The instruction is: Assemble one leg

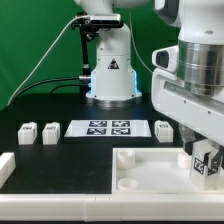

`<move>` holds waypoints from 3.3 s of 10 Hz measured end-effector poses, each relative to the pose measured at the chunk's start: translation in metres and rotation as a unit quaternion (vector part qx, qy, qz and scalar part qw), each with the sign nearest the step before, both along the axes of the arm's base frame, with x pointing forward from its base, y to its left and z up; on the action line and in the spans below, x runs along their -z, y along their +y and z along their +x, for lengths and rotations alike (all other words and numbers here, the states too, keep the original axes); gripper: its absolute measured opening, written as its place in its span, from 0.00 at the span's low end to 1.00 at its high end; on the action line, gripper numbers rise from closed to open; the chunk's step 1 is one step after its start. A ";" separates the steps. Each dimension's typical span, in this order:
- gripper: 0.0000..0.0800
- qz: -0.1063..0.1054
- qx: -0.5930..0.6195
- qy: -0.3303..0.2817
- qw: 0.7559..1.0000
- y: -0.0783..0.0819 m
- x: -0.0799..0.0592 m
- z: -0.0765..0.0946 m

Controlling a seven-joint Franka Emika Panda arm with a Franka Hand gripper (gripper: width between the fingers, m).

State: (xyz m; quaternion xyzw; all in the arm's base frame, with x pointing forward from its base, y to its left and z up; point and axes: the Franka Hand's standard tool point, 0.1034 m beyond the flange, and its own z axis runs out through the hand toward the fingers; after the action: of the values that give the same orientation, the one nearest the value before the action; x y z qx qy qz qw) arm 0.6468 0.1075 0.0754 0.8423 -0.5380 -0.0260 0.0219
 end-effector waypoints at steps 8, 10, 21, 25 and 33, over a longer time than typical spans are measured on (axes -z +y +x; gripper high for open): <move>0.81 0.016 -0.284 0.001 0.959 0.008 0.001 -0.001; 0.81 0.020 -0.406 0.000 0.914 0.013 0.002 -0.002; 0.36 0.026 -0.695 0.016 0.718 0.012 0.003 -0.003; 0.36 0.024 -0.678 0.015 0.734 0.012 0.003 -0.003; 0.36 -0.006 -0.215 -0.006 0.976 0.008 0.004 0.000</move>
Offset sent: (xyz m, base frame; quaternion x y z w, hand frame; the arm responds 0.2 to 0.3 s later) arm 0.0000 0.0000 0.0000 0.0000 0.0000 0.0000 1.0000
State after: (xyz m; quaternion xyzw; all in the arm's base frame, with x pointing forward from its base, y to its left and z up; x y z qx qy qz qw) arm 0.6466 0.1156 0.0717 0.9384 -0.3442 -0.0124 0.0283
